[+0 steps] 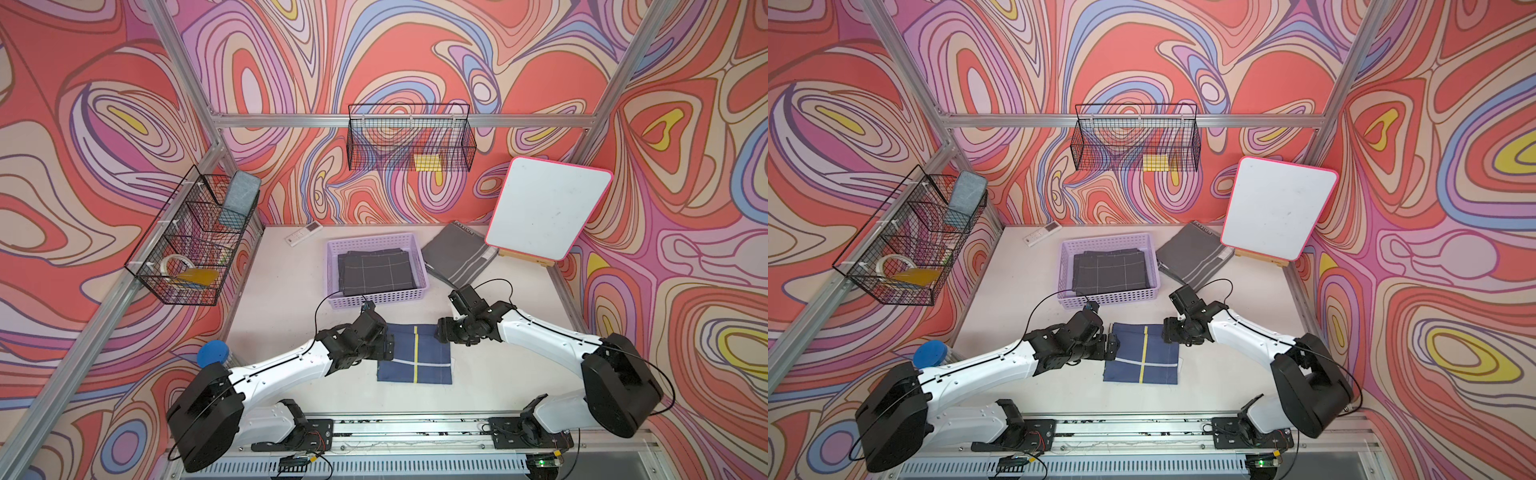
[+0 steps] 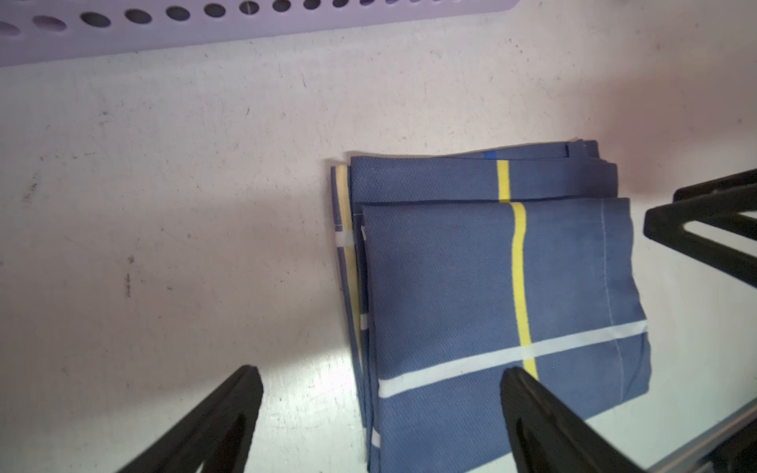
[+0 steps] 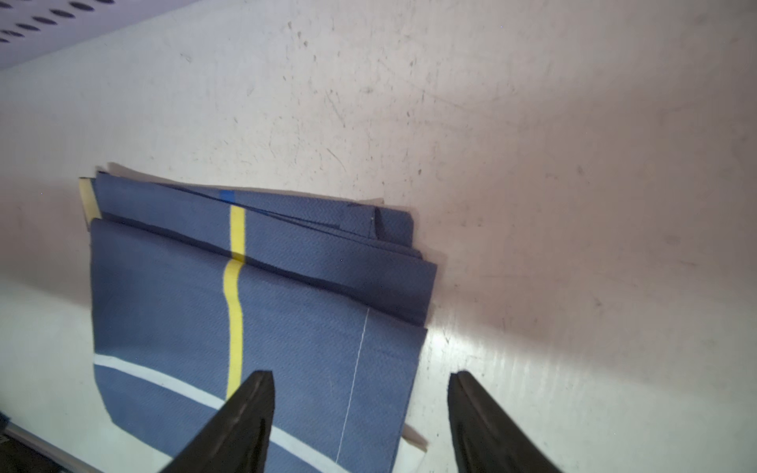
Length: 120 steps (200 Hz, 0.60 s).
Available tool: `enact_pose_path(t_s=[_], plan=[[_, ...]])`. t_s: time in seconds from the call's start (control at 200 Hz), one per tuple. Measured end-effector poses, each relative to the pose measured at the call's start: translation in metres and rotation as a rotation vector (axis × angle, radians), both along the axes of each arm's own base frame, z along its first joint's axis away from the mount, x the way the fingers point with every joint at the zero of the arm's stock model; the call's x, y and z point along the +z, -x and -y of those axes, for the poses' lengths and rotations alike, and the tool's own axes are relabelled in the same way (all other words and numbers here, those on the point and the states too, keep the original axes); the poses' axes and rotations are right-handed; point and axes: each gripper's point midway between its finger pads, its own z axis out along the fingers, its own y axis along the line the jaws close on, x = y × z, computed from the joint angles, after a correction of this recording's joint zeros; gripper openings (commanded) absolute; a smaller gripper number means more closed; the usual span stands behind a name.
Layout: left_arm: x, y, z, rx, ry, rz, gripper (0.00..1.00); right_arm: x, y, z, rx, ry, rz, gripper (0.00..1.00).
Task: Put the folded pillowcase in the basket
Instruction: Adjust the pillowcase at the center of the board, then pick up the pillowcase at the center of the board.
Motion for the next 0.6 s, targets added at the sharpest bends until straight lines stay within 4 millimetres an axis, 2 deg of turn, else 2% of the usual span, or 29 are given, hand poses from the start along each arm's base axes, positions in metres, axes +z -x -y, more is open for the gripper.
enact_pose_path(t_s=[0.125,0.27,0.601], plan=[[-0.014,-0.004,0.006,-0.026,-0.044,-0.035,0.83,-0.009,-0.001,-0.001,0.006,0.019,-0.021,0.65],[-0.021,-0.011,0.013,-0.043,-0.066,-0.042,0.82,-0.012,-0.002,0.0,0.006,0.028,-0.023,0.63],[-0.041,-0.019,0.014,-0.045,-0.08,-0.085,0.73,-0.023,-0.005,-0.002,0.008,0.039,-0.037,0.55]])
